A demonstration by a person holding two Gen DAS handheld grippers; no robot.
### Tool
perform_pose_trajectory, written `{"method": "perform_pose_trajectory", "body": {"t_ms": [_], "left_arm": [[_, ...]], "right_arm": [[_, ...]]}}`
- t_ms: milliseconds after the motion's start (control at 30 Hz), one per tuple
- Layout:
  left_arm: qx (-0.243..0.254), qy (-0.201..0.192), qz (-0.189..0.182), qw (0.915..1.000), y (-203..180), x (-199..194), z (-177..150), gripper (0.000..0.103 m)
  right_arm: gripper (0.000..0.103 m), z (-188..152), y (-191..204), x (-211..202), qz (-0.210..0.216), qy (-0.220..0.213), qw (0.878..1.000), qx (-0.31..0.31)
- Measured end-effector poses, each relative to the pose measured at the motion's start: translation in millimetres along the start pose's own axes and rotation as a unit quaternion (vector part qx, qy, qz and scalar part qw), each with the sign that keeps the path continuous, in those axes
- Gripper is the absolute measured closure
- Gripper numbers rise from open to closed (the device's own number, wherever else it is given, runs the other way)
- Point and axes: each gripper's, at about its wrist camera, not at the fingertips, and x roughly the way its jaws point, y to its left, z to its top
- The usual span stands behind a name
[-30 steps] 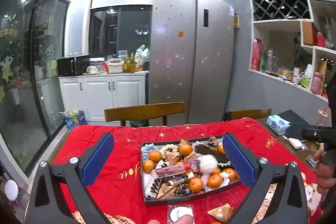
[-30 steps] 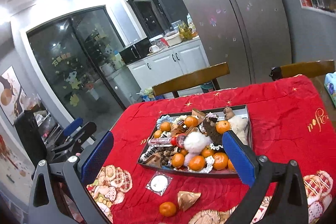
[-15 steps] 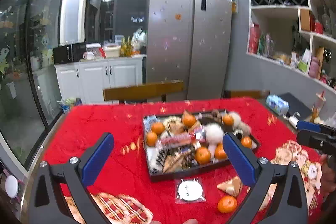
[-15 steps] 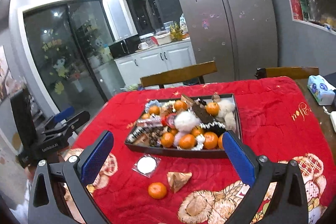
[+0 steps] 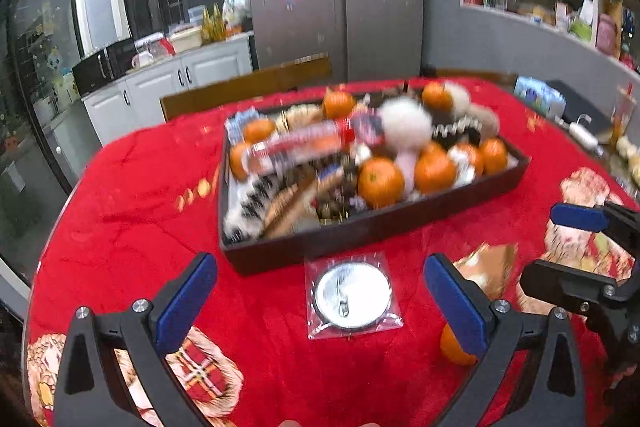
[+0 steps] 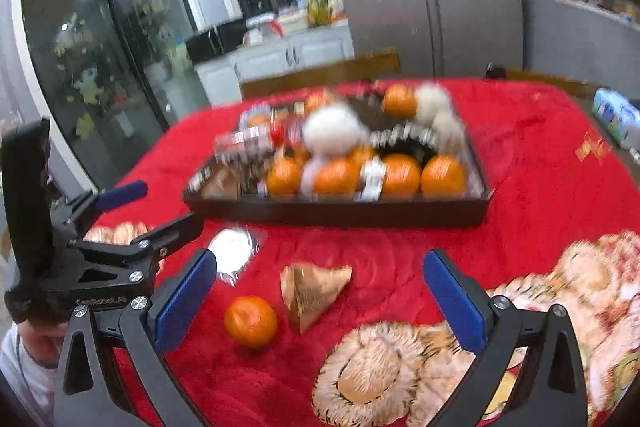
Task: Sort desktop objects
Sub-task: 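Withdraw both open tools from the tray toward the loose items, then close the right tool on the brown paper snack packet while the left tool closes on the bagged round tin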
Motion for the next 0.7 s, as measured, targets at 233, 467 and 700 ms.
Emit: {"method": "perform_pose_trajectory", "body": {"t_ms": [233, 467, 700], "left_arm": [[0.014, 0.046, 0.008, 0.9988, -6, 33, -9, 0.000], [-0.005, 0.098, -0.017, 0.9950, -1, 66, -11, 0.000], [-0.012, 0.102, -0.027, 0.9944, -1, 74, -9, 0.000]], "right_arm": [[0.000, -13, -2, 24, 0.015, 0.038, 0.999, -0.002], [0.000, -22, -11, 48, 0.021, 0.071, 0.997, 0.015], [0.000, -23, -15, 50, 0.019, 0.068, 0.997, 0.020]]}}
